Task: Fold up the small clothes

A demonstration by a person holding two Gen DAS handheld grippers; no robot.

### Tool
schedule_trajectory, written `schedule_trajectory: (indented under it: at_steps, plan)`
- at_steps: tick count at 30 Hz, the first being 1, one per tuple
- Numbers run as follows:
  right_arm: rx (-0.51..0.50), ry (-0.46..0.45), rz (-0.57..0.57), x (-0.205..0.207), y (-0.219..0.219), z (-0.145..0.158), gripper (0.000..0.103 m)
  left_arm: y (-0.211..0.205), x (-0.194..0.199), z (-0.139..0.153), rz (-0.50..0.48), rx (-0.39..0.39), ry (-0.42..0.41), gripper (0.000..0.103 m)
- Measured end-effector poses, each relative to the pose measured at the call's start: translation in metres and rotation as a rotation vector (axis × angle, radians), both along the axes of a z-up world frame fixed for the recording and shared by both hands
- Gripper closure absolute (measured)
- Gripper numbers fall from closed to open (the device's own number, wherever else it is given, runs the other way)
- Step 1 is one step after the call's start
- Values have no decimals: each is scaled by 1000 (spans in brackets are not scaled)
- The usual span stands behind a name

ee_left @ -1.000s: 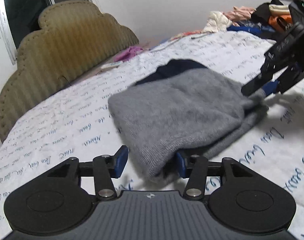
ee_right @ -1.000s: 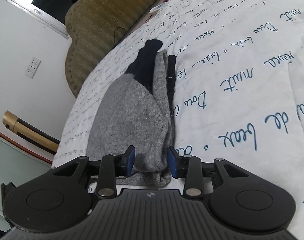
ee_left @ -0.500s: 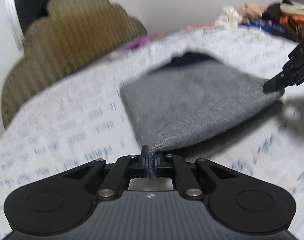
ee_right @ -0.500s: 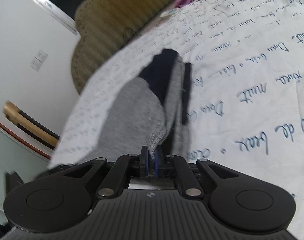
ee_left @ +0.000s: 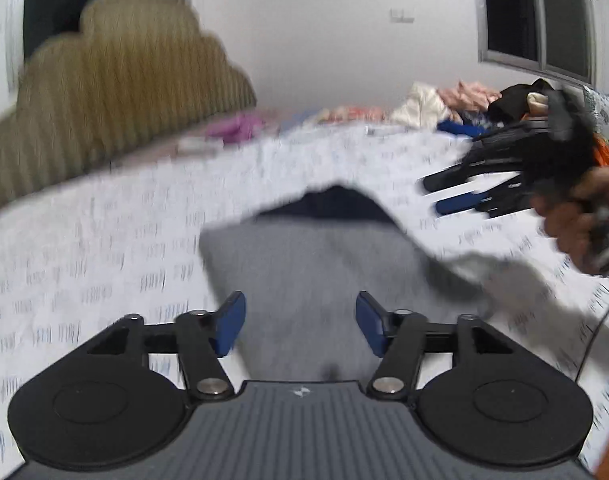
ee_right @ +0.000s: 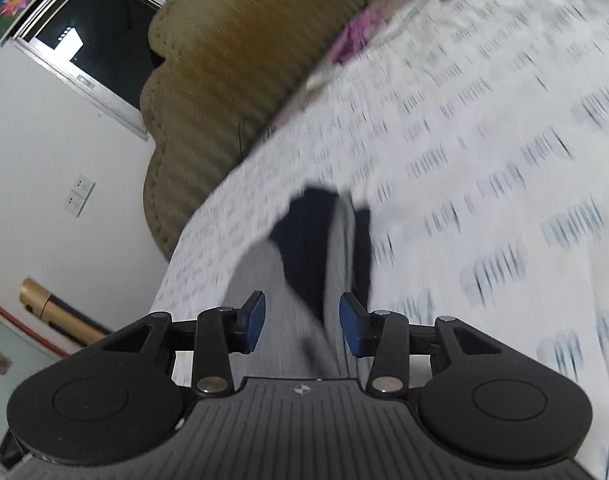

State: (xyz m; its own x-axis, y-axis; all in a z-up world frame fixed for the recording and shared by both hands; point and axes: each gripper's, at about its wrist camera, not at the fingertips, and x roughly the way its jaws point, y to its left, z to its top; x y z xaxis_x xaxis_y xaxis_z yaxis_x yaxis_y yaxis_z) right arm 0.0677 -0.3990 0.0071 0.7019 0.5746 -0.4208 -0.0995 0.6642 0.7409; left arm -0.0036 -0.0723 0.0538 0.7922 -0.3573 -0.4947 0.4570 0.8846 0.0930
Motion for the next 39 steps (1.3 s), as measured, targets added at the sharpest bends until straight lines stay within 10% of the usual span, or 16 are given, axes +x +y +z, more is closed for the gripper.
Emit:
schedule_trajectory:
  at_steps: [8, 11, 18, 24, 32, 36, 39]
  plan:
    - [-120, 61, 9, 98, 50, -12, 60, -52, 47, -59, -17, 89, 114, 42]
    - [-187, 68, 36, 105, 65, -20, 94, -50, 41, -59, -17, 73, 110, 42]
    - [-100, 89, -27, 103, 41, -51, 93, -51, 45, -70, 5, 83, 127, 39]
    - [27, 20, -86, 68, 17, -31, 54, 3, 54, -23, 50, -173, 147, 33]
    - [37, 116, 15, 86, 16, -51, 51, 64, 186, -59, 251, -570, 567, 30]
    - [36, 104, 94, 96, 29, -61, 45, 49, 208, -71, 236, -574, 622, 32]
    - [50, 95, 115, 99, 32, -64, 67, 39, 217, -77, 261, -561, 639, 68]
